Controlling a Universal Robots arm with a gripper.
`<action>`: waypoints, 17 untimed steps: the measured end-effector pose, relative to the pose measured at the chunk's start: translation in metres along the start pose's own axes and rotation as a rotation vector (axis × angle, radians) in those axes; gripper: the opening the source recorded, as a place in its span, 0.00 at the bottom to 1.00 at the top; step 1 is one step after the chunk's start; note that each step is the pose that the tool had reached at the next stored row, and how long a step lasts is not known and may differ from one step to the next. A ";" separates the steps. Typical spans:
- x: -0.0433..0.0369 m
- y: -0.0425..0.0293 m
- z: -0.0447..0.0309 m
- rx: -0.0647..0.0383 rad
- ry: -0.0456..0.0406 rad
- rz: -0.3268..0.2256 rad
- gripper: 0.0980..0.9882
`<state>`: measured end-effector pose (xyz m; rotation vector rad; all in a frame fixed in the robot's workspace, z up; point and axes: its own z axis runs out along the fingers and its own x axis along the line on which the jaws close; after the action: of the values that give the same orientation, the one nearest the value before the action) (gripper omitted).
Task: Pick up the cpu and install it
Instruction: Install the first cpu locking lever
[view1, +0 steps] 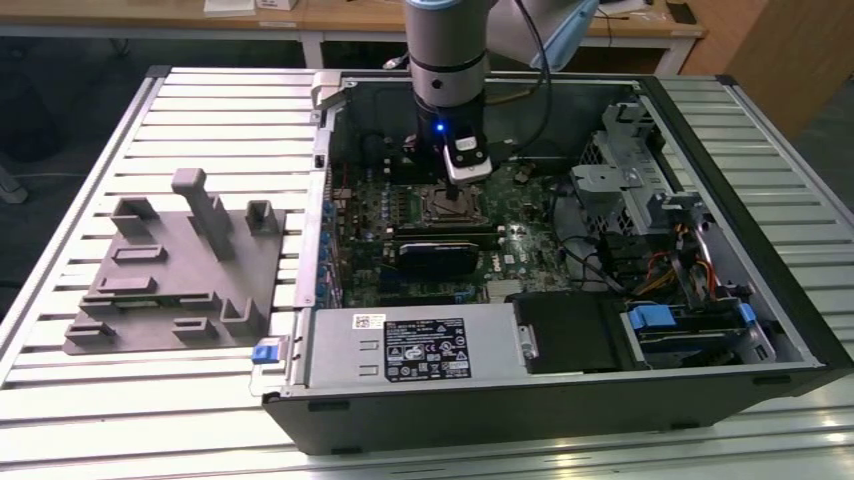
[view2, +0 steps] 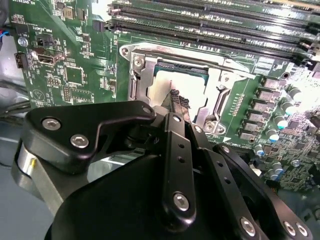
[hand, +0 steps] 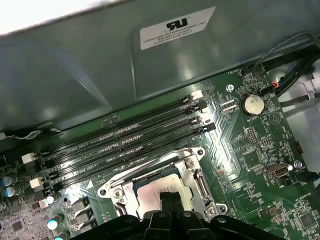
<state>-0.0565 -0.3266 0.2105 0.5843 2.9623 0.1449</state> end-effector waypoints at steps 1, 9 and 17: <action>0.0000 0.0000 0.0000 0.000 0.0000 0.000 0.01; -0.0012 0.0014 -0.0122 0.000 0.0001 -0.001 0.01; -0.0020 0.0024 -0.0202 0.000 0.0000 -0.001 0.01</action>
<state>-0.0564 -0.3267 0.2310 0.5824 2.9625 0.1449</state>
